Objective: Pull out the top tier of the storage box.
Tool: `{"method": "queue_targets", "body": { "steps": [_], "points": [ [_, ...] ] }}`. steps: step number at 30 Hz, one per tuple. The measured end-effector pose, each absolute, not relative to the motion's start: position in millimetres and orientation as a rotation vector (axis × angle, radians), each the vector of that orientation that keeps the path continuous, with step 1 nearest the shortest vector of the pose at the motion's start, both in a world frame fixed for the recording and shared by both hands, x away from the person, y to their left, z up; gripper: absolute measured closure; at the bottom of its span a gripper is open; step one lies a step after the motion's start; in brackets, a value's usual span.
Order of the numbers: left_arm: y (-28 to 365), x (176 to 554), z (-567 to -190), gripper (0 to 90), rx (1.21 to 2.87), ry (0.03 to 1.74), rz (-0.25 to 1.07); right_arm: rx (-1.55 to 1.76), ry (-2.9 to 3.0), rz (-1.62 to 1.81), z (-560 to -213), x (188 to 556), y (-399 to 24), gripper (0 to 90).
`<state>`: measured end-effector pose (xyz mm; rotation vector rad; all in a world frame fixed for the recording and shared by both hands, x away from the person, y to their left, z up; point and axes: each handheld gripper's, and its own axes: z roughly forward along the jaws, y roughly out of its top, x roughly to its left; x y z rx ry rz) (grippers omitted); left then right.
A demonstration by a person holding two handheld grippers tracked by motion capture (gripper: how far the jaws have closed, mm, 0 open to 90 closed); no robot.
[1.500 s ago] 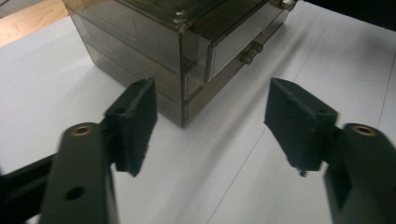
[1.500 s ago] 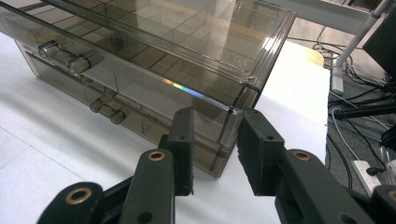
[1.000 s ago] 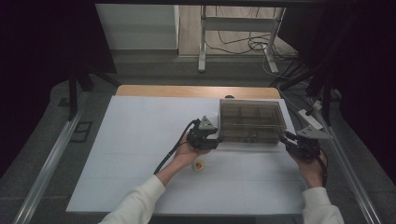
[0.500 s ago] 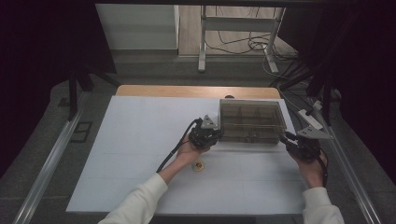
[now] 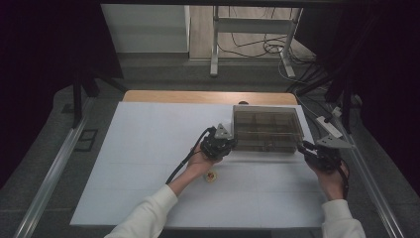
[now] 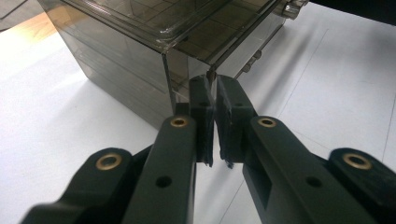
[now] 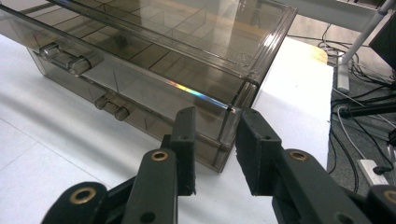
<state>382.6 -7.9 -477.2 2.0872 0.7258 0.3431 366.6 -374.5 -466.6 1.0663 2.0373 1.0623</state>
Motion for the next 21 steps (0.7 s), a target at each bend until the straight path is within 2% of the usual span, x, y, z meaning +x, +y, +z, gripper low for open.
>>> {"method": "queue_targets", "body": {
  "steps": [21],
  "points": [
    [-7.7,375.4,-476.4,84.5,2.105,0.705,0.339,1.06,2.047,1.063,-465.9,358.2,-376.1,69.1]
  ]
}}
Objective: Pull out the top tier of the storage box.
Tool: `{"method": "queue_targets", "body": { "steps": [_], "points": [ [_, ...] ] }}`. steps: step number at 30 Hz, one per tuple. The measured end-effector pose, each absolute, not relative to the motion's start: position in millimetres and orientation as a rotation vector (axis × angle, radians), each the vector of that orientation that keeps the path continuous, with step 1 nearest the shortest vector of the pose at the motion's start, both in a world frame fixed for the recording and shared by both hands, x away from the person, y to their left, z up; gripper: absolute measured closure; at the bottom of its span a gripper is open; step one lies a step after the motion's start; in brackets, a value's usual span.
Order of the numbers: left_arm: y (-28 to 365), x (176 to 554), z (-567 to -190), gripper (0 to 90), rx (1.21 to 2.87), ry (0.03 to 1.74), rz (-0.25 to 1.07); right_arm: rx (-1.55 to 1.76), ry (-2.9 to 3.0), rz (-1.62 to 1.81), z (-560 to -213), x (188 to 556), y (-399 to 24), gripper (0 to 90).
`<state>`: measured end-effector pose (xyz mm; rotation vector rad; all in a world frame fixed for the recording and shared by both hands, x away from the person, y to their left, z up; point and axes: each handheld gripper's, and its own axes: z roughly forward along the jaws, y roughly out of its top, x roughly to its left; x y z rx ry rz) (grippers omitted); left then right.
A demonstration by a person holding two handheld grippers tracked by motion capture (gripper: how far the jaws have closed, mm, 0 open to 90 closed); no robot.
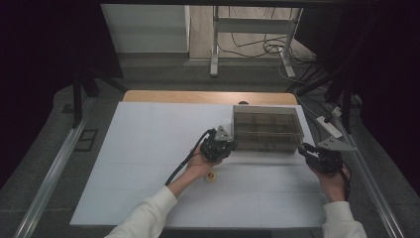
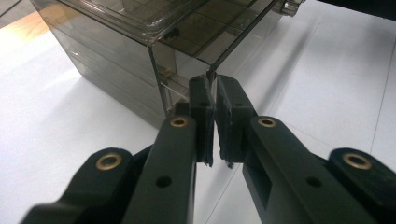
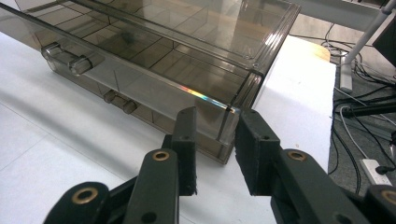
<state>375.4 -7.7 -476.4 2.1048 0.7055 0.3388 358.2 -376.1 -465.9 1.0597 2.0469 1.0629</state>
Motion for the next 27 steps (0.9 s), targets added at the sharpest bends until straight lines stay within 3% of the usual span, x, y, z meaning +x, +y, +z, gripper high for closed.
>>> {"method": "queue_targets", "body": {
  "steps": [27],
  "points": [
    [-6.8,367.3,-476.3,84.4,2.132,0.693,0.327,1.037,2.072,1.05,-464.0,347.0,-376.1,70.1]
  ]
}}
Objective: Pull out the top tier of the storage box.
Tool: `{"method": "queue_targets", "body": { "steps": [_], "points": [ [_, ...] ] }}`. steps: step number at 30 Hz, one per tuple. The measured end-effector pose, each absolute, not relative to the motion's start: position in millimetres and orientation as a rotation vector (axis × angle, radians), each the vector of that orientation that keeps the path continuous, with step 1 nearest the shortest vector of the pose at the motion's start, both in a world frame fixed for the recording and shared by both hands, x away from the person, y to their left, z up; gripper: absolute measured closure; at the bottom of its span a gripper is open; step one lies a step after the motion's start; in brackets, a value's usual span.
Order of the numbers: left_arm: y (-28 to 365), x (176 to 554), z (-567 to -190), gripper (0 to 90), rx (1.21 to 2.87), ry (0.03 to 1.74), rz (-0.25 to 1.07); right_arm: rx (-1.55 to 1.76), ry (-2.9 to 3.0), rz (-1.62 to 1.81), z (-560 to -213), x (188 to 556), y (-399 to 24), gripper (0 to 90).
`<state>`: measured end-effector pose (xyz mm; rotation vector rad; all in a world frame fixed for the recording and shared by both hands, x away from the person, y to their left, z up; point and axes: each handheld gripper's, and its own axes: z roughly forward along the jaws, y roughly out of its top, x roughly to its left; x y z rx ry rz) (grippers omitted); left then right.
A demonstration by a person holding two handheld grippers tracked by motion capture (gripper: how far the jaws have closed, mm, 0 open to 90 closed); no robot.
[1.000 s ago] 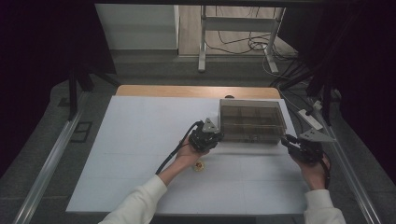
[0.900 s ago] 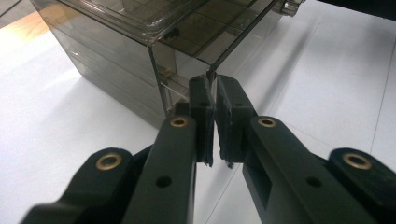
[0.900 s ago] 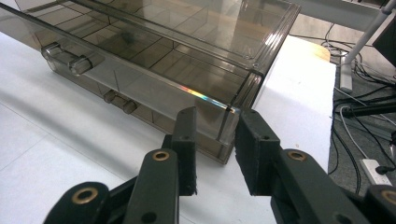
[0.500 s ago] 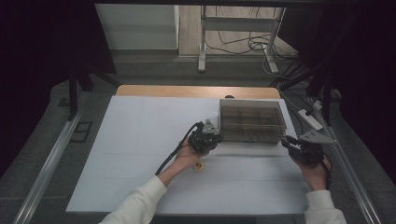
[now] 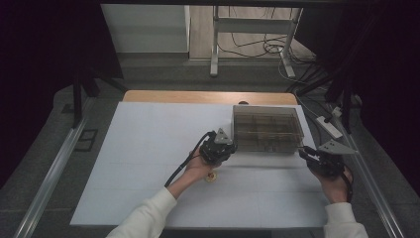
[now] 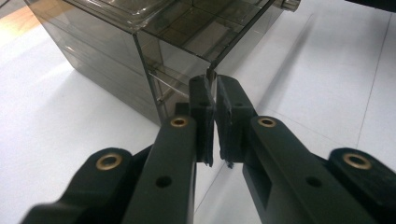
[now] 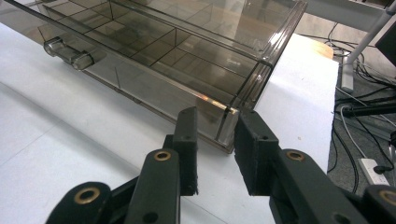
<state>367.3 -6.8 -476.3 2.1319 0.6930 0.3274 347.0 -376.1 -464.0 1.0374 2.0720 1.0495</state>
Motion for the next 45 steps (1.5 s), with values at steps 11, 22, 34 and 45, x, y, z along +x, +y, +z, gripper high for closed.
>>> {"method": "queue_targets", "body": {
  "steps": [11,22,34,45],
  "points": [
    [-6.7,364.0,-476.1,84.4,2.138,0.683,0.325,1.03,2.075,1.042,-463.6,342.4,-376.2,70.1],
    [-6.5,361.9,-476.3,84.3,2.135,0.682,0.316,1.03,2.079,1.042,-463.3,340.1,-376.6,70.3],
    [-5.7,358.8,-476.1,84.3,2.14,0.678,0.312,1.031,2.079,1.041,-463.1,335.6,-376.3,70.5],
    [-6.2,355.4,-476.2,84.3,2.139,0.676,0.307,1.032,2.082,1.043,-463.0,332.4,-377.1,70.5]
  ]
}}
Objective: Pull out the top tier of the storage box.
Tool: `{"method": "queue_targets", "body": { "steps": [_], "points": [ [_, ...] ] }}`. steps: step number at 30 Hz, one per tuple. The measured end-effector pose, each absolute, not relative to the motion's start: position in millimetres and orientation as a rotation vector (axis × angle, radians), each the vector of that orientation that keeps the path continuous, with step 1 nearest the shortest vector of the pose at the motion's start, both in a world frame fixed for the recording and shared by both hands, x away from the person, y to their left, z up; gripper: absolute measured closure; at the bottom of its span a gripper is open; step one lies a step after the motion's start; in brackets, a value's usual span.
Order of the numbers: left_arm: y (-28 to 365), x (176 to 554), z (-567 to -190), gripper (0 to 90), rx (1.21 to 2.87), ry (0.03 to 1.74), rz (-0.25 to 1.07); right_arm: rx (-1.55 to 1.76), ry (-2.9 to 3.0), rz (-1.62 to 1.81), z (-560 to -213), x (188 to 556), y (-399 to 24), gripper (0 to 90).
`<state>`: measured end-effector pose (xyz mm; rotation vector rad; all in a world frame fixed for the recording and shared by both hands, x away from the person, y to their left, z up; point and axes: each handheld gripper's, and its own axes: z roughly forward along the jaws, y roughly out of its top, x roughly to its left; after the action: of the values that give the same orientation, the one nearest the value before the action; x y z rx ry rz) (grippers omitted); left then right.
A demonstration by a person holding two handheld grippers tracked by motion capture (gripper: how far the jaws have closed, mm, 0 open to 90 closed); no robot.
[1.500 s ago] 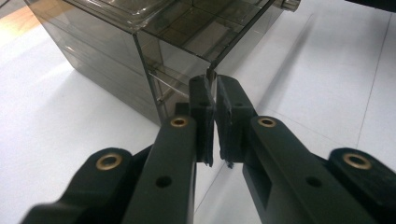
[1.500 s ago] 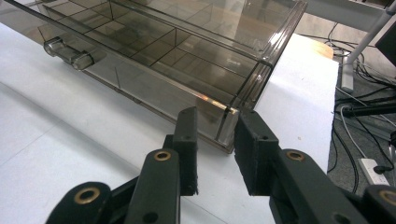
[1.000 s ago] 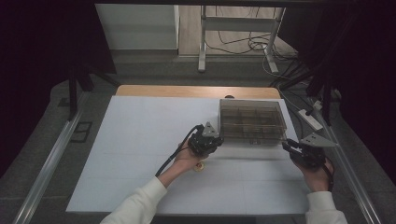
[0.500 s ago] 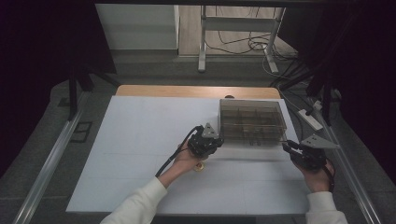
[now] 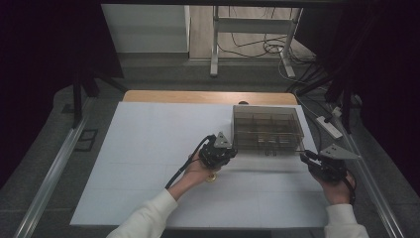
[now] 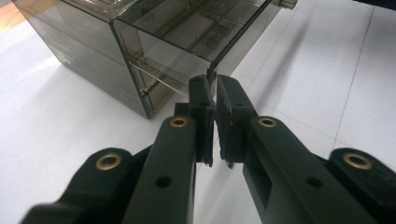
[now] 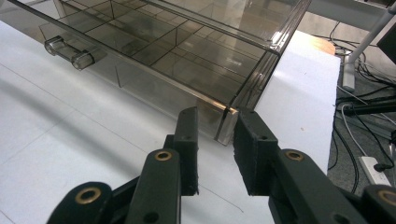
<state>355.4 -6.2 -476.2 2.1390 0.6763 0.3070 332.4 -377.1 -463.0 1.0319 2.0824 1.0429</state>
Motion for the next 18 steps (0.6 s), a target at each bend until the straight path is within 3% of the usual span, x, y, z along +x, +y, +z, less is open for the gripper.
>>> {"method": "queue_targets", "body": {
  "steps": [18],
  "points": [
    [-8.0,350.2,-476.4,83.6,2.147,0.666,0.299,1.041,2.077,1.049,-464.2,326.4,-378.3,70.6]
  ]
}}
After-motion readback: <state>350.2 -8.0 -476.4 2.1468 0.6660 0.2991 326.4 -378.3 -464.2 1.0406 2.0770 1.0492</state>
